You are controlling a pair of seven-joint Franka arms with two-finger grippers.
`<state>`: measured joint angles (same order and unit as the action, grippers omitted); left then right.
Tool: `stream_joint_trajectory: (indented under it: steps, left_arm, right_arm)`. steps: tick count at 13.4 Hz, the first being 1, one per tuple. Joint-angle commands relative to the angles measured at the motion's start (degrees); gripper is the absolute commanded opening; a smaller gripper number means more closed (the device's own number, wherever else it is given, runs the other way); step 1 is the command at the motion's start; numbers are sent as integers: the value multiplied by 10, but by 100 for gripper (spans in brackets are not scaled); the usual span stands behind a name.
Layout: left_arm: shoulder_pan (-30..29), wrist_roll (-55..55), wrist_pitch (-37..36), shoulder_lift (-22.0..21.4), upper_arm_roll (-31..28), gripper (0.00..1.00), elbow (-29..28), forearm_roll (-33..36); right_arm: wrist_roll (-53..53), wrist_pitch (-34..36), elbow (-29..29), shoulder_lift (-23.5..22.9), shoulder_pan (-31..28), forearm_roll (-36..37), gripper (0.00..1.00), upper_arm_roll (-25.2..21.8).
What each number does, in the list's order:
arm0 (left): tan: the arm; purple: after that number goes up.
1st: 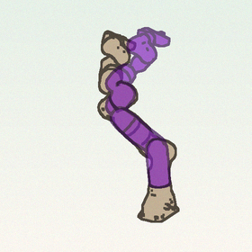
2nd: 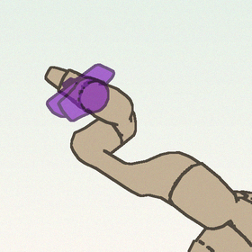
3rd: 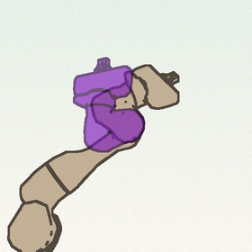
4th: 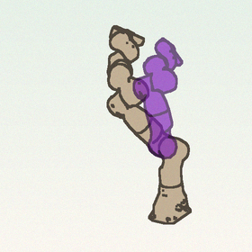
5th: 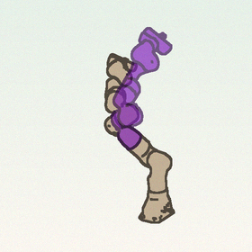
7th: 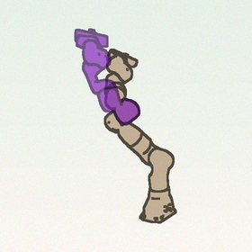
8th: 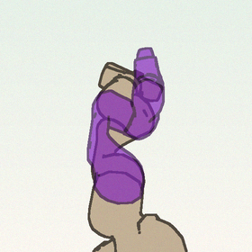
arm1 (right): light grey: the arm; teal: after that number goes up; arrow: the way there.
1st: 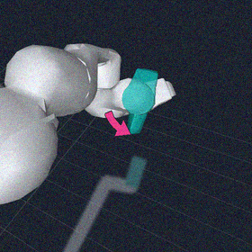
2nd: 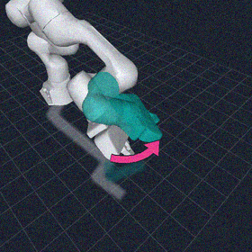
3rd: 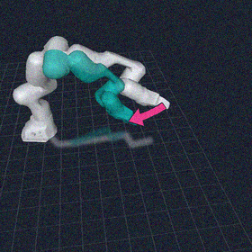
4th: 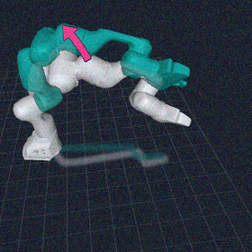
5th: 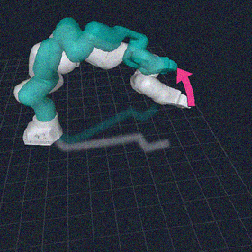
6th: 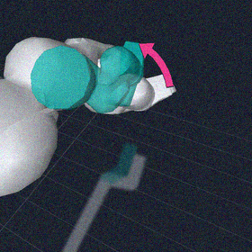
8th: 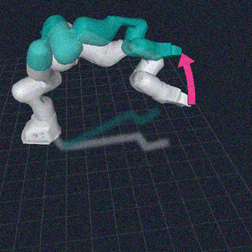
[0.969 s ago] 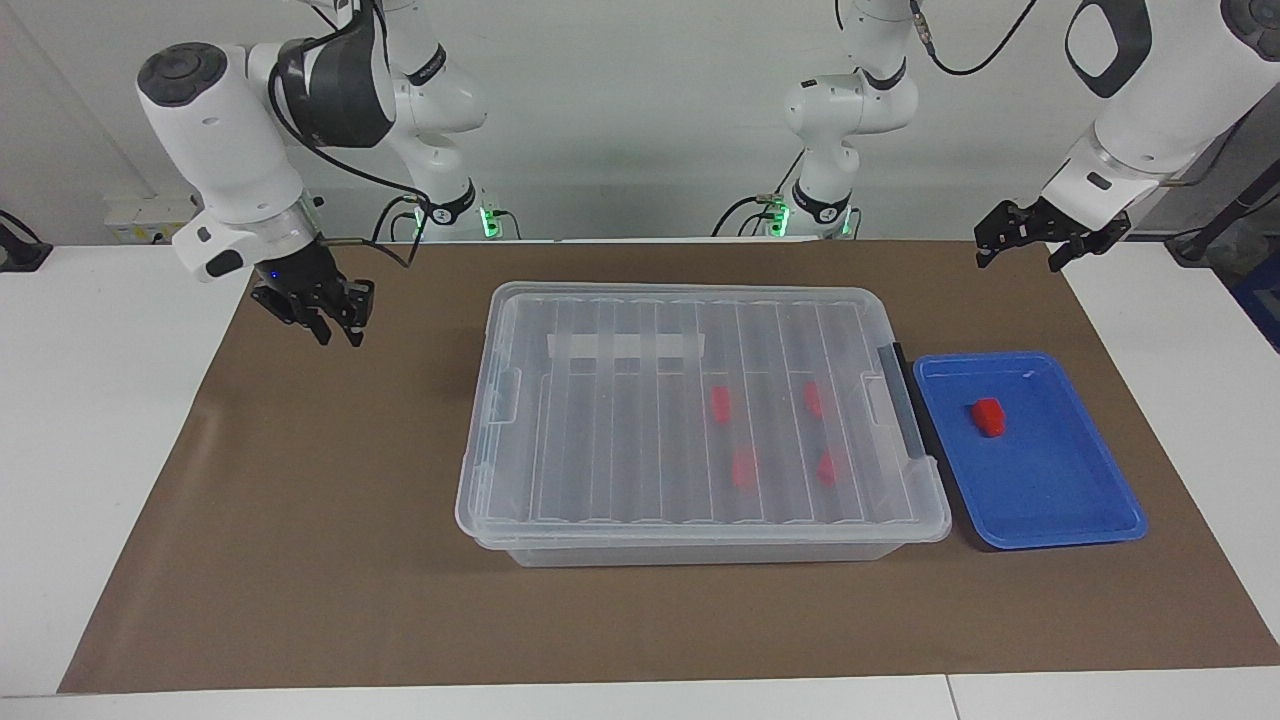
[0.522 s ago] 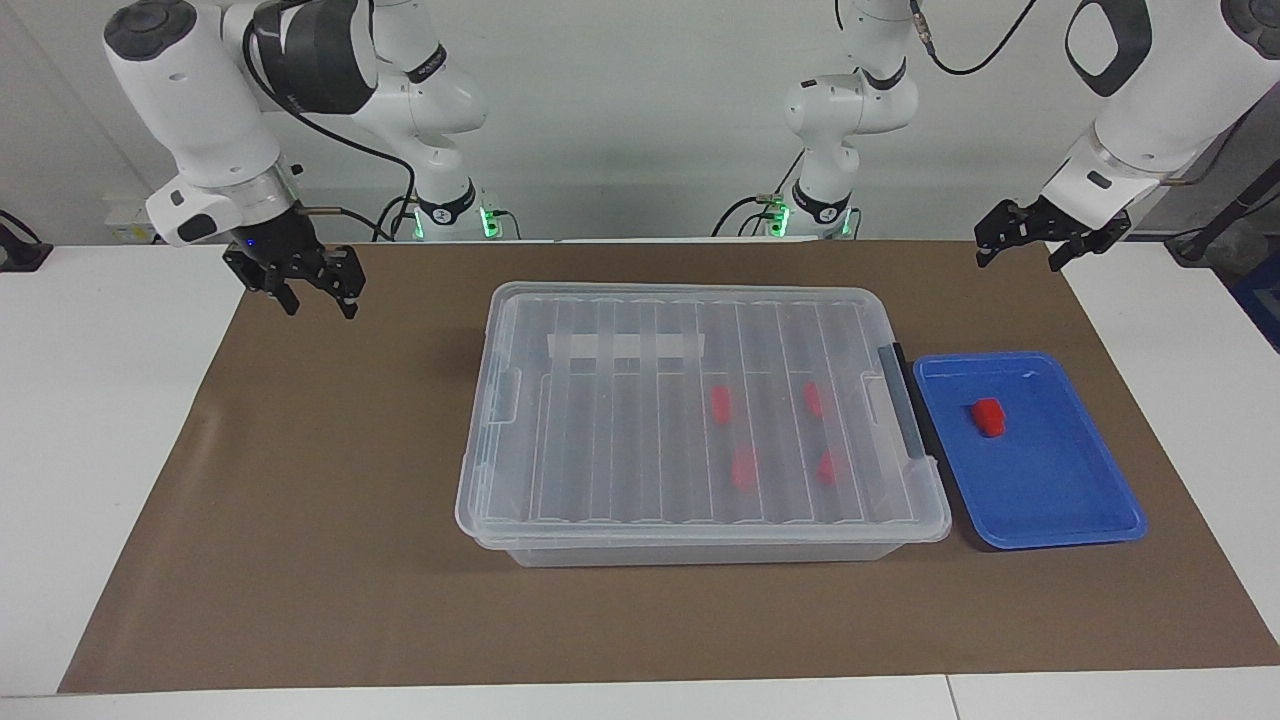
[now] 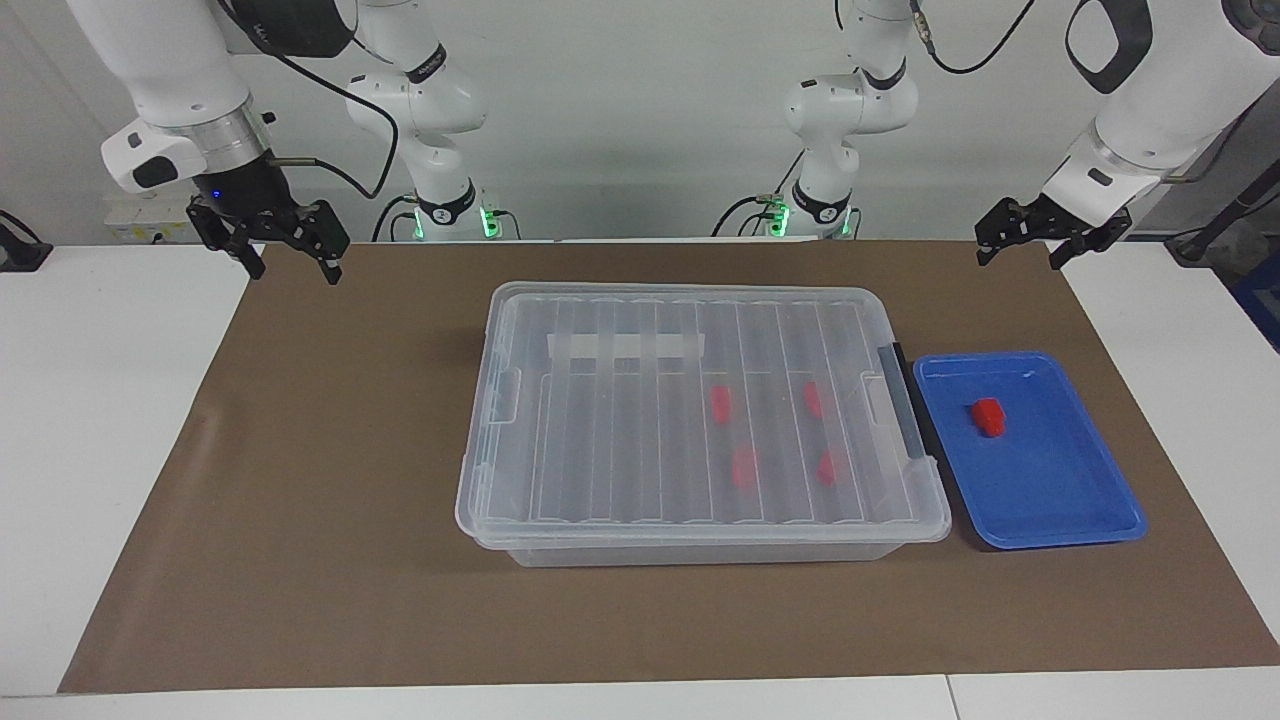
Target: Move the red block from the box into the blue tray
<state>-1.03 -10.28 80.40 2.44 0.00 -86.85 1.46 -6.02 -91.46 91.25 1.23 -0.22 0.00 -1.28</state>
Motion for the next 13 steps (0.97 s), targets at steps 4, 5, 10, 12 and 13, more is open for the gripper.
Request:
stream_joint_trajectory:
  steps: [4,5,10,12,13]
  left_arm:
    - [2,-1,-4,-12,-3,100,-11,4]
    - [2,-1,-4,-12,-3,100,-11,4]
    - [2,-1,-4,-12,-3,100,-11,4]
    - [2,-1,-4,-12,-3,100,-11,4]
    - [2,-1,-4,-12,-3,100,-11,4]
  right_arm:
    - [3,30,-10,-4,-5,-3,100,5]
    - [4,36,-9,-4,-5,-4,100,5]
    - [4,37,-1,3,-6,-5,100,5]
    - [3,37,-1,3,-5,-5,100,5]
    - [3,37,-1,3,-5,-5,100,4]
